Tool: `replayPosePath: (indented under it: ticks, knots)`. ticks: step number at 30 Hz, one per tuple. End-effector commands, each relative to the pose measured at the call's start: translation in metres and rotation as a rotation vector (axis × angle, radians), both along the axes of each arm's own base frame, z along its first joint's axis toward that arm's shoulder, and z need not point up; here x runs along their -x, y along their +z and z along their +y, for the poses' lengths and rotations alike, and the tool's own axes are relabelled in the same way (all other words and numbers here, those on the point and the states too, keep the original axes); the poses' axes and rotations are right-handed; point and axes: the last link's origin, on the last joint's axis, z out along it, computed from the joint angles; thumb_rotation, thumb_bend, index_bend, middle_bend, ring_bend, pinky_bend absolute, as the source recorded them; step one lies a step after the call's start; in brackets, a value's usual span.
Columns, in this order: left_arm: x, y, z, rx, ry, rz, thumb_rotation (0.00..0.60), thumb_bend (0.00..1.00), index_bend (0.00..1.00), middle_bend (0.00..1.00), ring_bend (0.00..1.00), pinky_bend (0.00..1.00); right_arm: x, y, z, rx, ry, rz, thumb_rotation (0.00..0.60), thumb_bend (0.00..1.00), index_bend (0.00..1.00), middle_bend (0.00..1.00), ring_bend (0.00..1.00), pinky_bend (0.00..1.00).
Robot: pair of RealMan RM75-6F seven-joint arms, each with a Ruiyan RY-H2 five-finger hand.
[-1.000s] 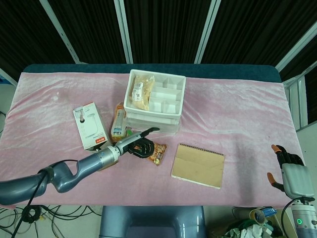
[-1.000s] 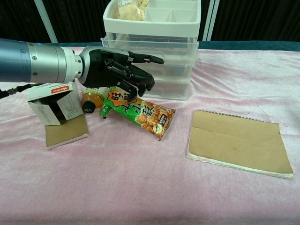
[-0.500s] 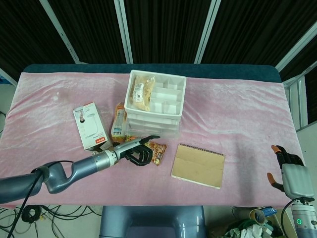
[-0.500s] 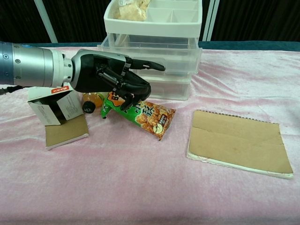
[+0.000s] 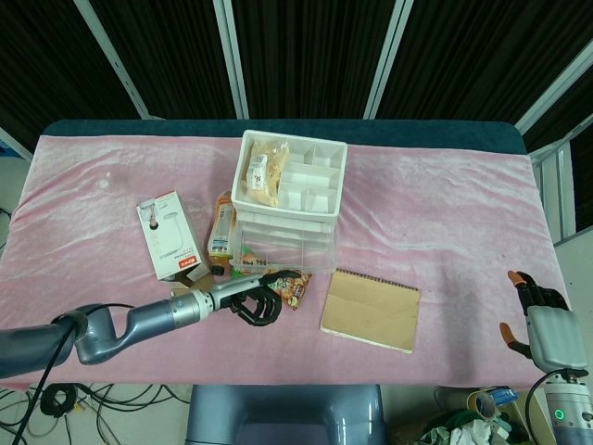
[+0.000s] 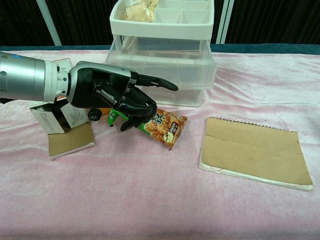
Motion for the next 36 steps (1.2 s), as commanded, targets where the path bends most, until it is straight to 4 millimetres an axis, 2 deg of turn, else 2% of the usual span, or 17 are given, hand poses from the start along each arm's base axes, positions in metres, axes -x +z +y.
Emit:
replayPosePath:
  ticks: [1,7,12,17,20,22,25,26,28,32,36]
  knots:
    - [0.001,0.000,-0.005,0.012,-0.021,0.003,0.600,0.43,0.00,0.58,0.55,0.64,0.000,0.000,0.000,0.000,-0.001,-0.001,0.600,0.27,0.13,0.10,0.21,0.18]
    - [0.004,0.001,-0.012,0.013,-0.070,0.024,0.600,0.43,0.00,0.58,0.54,0.64,0.000,0.000,0.000,0.000,-0.001,0.001,0.600,0.27,0.13,0.10,0.21,0.18]
    - [0.011,0.012,-0.017,-0.075,-0.227,0.121,0.600,0.43,0.00,0.53,0.49,0.61,0.000,0.000,0.000,0.002,-0.005,-0.002,0.600,0.28,0.13,0.10,0.21,0.18]
    - [0.027,0.045,-0.030,-0.292,-0.422,0.264,0.600,0.40,0.01,0.45,0.36,0.49,0.000,0.001,-0.001,0.005,-0.005,0.000,0.600,0.28,0.13,0.10,0.21,0.18]
    - [0.040,0.066,-0.043,-0.399,-0.455,0.332,0.600,0.34,0.01,0.38,0.25,0.36,0.000,0.001,-0.001,0.010,-0.005,0.002,0.600,0.28,0.13,0.10,0.21,0.18]
    - [0.050,0.081,-0.055,-0.465,-0.460,0.384,0.600,0.30,0.01,0.34,0.21,0.30,0.001,0.002,-0.001,0.014,-0.006,0.003,0.600,0.28,0.13,0.10,0.21,0.18]
    - [0.070,0.108,-0.072,-0.578,-0.440,0.482,0.600,0.27,0.01,0.27,0.16,0.26,0.001,0.002,-0.002,0.016,-0.007,0.005,0.600,0.28,0.13,0.10,0.21,0.18]
    - [0.069,0.117,-0.078,-0.624,-0.434,0.494,0.600,0.27,0.01,0.25,0.15,0.25,0.001,0.002,-0.002,0.017,-0.006,0.007,0.600,0.28,0.13,0.10,0.21,0.18]
    - [0.079,0.133,-0.089,-0.713,-0.394,0.554,0.600,0.27,0.01,0.22,0.14,0.24,0.001,0.003,-0.002,0.019,-0.005,0.007,0.600,0.28,0.13,0.10,0.21,0.18]
    - [0.102,0.156,-0.109,-0.841,-0.303,0.632,0.600,0.27,0.01,0.22,0.13,0.23,0.000,0.002,-0.001,0.018,-0.002,0.011,0.600,0.28,0.13,0.10,0.21,0.18]
    - [0.127,0.174,-0.123,-0.918,-0.217,0.688,0.600,0.27,0.01,0.22,0.13,0.18,0.000,0.002,-0.001,0.017,0.001,0.014,0.600,0.28,0.13,0.10,0.21,0.18]
